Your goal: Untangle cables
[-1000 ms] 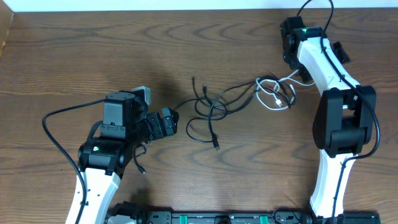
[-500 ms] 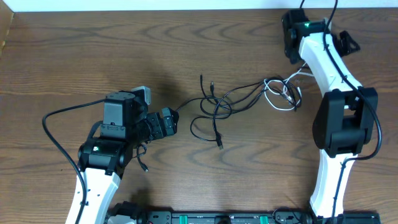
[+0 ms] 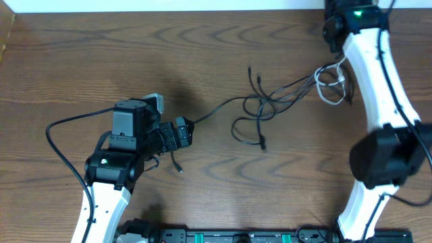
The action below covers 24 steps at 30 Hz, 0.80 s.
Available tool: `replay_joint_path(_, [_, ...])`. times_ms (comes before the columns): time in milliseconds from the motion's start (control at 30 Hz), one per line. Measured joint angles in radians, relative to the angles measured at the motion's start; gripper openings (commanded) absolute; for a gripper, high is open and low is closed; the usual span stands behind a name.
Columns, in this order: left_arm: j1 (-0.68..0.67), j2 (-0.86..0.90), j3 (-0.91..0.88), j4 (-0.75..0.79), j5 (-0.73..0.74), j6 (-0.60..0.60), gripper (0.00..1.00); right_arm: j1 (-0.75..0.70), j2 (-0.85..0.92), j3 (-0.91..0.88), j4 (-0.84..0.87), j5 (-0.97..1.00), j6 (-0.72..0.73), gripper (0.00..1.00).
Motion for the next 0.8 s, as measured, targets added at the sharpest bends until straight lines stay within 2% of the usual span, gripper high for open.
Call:
replay_joint_path(400, [0.0,0.0,0.0,0.0,0.0,0.0,0.98,0.061,-0.301,0.006,0.198,-0.184,-0.062,0.01])
replay_joint_path(600, [0.0,0.0,0.0,0.0,0.0,0.0,0.98,0.079,-0.428,0.013,0.256,-0.407,-0.066,0.01])
replay_joint_path(800, [0.0,0.0,0.0,0.0,0.0,0.0,0.98,0.079,-0.45,0.016,0.29,-0.608,-0.069,0.01])
